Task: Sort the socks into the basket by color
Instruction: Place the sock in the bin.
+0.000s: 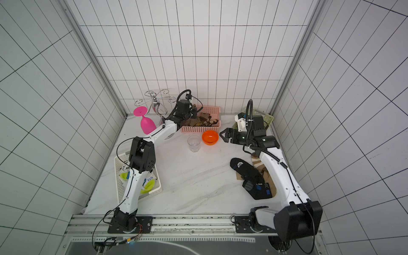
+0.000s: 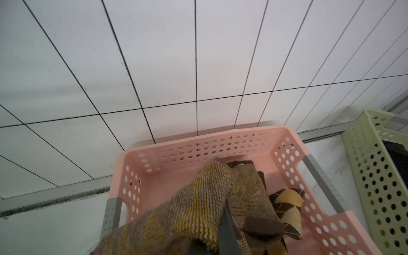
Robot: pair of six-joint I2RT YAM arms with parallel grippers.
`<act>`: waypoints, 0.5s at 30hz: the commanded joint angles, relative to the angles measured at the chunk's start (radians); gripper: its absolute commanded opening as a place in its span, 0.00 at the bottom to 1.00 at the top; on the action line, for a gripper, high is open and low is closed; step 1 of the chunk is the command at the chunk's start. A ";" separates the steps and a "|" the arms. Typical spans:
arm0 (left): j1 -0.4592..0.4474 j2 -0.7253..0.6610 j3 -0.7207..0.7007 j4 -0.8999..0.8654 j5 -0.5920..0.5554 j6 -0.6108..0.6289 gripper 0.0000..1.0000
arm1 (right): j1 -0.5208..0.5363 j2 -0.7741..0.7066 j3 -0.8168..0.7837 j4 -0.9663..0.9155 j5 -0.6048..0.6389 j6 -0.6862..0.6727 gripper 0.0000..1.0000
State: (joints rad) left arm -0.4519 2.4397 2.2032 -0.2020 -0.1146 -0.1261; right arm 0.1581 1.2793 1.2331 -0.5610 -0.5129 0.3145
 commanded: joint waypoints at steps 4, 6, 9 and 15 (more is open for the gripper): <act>0.026 0.162 0.191 0.025 0.036 0.012 0.00 | -0.031 0.043 -0.042 0.011 -0.003 -0.014 0.89; 0.030 0.200 0.226 0.026 0.058 -0.002 0.00 | -0.036 0.056 -0.040 0.010 -0.003 -0.009 0.88; 0.029 0.225 0.225 0.044 0.085 -0.018 0.00 | -0.039 0.075 -0.037 0.014 -0.005 0.001 0.87; 0.014 0.254 0.210 0.055 0.158 -0.046 0.00 | -0.040 0.111 -0.021 0.021 -0.021 0.017 0.86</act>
State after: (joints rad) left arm -0.4259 2.6694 2.3974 -0.1818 -0.0151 -0.1509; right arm 0.1303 1.3739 1.2327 -0.5545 -0.5144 0.3256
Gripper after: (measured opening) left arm 0.051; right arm 0.862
